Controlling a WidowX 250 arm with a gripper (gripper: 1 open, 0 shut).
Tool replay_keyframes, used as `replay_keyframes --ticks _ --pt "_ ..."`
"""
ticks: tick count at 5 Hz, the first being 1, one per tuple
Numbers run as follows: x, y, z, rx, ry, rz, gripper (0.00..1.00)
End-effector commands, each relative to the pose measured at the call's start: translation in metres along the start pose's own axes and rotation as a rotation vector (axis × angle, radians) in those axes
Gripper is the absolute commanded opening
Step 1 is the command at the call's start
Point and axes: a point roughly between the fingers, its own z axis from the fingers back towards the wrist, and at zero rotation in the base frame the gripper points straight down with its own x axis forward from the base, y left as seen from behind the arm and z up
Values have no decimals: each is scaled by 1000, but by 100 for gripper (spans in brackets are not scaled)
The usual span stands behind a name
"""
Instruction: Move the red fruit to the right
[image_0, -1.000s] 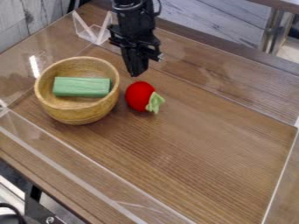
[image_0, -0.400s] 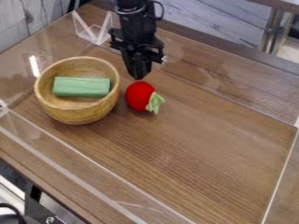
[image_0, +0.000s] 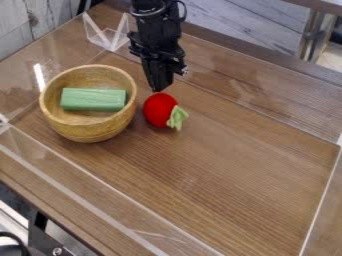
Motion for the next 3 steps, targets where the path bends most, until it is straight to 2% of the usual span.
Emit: replay_keyframes --ticks 1,2,3 --pt "10 -7 14 25 -37 -26 100" --pt "11 5 -5 30 -24 24 100" --pt "21 9 6 67 -64 89 0"
